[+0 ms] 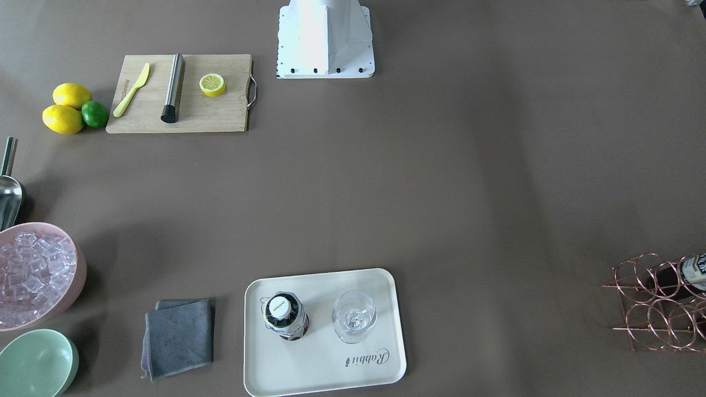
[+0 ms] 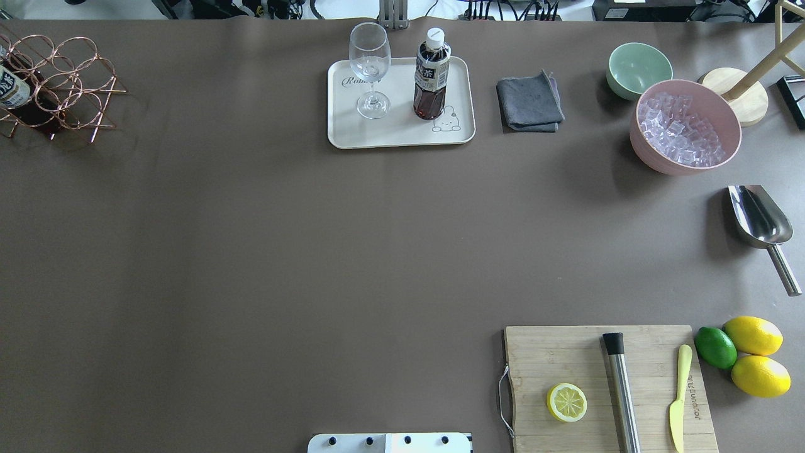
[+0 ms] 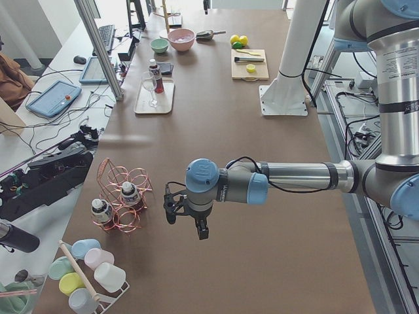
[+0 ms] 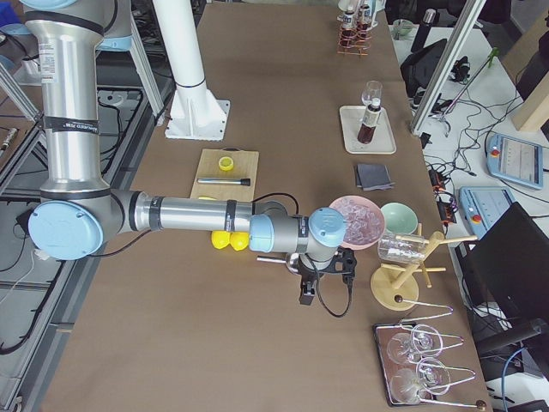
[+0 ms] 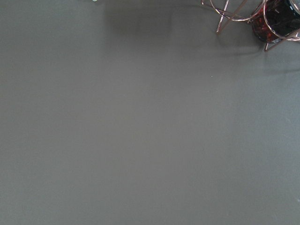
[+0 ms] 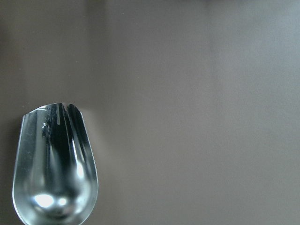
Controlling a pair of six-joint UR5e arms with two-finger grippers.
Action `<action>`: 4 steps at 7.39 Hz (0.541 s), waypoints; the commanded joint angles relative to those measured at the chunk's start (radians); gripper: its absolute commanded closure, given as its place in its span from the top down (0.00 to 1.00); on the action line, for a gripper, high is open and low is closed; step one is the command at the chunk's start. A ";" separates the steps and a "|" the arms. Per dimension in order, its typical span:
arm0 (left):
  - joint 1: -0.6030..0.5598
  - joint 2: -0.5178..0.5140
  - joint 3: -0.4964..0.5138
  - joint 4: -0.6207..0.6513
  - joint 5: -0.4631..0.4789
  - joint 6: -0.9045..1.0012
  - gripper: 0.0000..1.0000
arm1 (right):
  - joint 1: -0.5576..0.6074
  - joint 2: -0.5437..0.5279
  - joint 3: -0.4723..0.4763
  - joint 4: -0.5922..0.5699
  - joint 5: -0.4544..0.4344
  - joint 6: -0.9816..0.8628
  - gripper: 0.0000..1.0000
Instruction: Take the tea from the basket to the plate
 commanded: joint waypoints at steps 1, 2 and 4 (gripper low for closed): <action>0.000 0.000 -0.002 0.001 0.000 0.000 0.97 | 0.000 0.000 0.001 0.000 0.000 0.000 0.99; 0.000 0.000 -0.002 0.001 0.000 -0.001 0.97 | 0.003 0.000 0.001 0.000 0.000 0.000 0.99; 0.000 0.000 -0.002 0.001 0.000 -0.001 0.97 | 0.005 0.000 0.001 0.000 0.000 0.000 0.99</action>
